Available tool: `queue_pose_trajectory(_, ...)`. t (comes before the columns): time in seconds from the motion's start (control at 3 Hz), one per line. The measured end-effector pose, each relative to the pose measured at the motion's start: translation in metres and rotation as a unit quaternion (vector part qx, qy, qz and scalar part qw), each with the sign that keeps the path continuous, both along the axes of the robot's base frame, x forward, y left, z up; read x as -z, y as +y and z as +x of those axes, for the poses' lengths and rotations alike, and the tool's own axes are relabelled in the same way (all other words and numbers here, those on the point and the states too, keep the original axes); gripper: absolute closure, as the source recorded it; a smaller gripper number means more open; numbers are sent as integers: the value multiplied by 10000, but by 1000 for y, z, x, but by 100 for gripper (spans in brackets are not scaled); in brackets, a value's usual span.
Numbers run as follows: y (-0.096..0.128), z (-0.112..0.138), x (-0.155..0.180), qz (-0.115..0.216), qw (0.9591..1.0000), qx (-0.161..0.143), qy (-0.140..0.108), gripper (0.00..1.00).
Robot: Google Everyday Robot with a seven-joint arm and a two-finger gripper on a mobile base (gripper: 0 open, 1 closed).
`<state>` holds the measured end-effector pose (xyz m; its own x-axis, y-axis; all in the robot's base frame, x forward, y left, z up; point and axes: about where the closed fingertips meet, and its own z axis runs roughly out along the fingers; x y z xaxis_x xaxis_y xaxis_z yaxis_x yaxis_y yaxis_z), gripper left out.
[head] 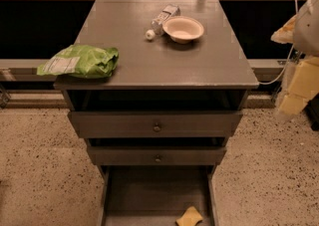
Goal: Pick sponge from bottom drawer and place on counter
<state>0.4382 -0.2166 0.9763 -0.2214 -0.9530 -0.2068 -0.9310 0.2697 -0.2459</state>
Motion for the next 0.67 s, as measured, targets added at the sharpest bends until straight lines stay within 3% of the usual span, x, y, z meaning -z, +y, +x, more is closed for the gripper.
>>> queue_pose_trajectory(0.67, 4, -1, 13, 169, 9998, -17, -80, 0)
